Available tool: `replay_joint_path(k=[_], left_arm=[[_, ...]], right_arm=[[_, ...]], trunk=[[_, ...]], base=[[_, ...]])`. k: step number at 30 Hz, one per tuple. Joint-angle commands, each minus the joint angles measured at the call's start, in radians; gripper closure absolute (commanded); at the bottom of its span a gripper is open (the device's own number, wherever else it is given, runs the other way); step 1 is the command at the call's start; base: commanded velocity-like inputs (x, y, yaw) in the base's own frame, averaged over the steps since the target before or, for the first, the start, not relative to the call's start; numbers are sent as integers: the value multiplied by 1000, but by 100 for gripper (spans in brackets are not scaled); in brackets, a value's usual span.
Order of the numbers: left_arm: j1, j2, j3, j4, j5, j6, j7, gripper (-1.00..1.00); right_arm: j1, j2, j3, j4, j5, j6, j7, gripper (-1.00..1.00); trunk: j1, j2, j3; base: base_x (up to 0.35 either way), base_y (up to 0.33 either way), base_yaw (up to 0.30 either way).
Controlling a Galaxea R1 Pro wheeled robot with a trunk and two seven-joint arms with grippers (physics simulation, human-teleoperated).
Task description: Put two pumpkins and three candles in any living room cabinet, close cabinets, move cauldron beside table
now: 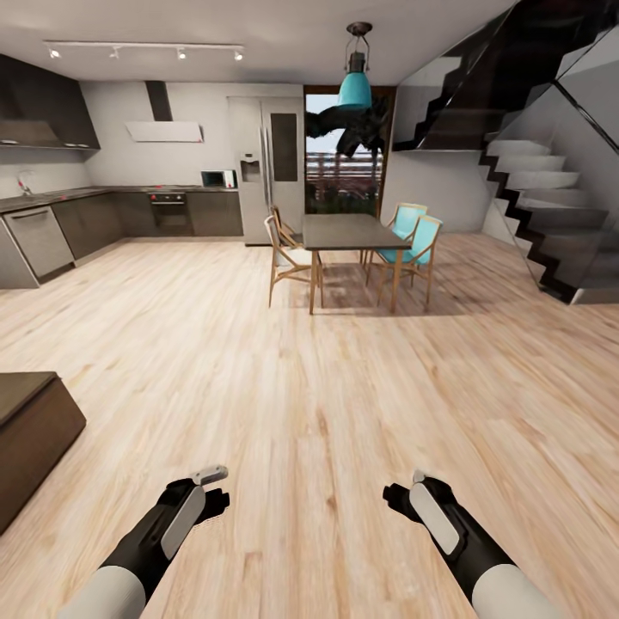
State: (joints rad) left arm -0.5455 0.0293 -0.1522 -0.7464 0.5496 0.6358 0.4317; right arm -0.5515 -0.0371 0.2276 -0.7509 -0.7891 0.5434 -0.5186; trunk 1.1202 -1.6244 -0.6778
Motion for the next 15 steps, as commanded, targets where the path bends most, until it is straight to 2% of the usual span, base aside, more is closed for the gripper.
replay_joint_path(k=[1,15], left_arm=[[-1,1,-6,-1,10,2,9,-100],[-1,1,-7,-2,9,1,9,-100]], right_arm=[[-1,-2,6,-2,-10,1,-9,-100],[-1,-3,4,-1,-13,1,-8,-100]], trunk=[[1,0,-1],[1,0,-1]], base=[[340,0,0],[341,0,0]])
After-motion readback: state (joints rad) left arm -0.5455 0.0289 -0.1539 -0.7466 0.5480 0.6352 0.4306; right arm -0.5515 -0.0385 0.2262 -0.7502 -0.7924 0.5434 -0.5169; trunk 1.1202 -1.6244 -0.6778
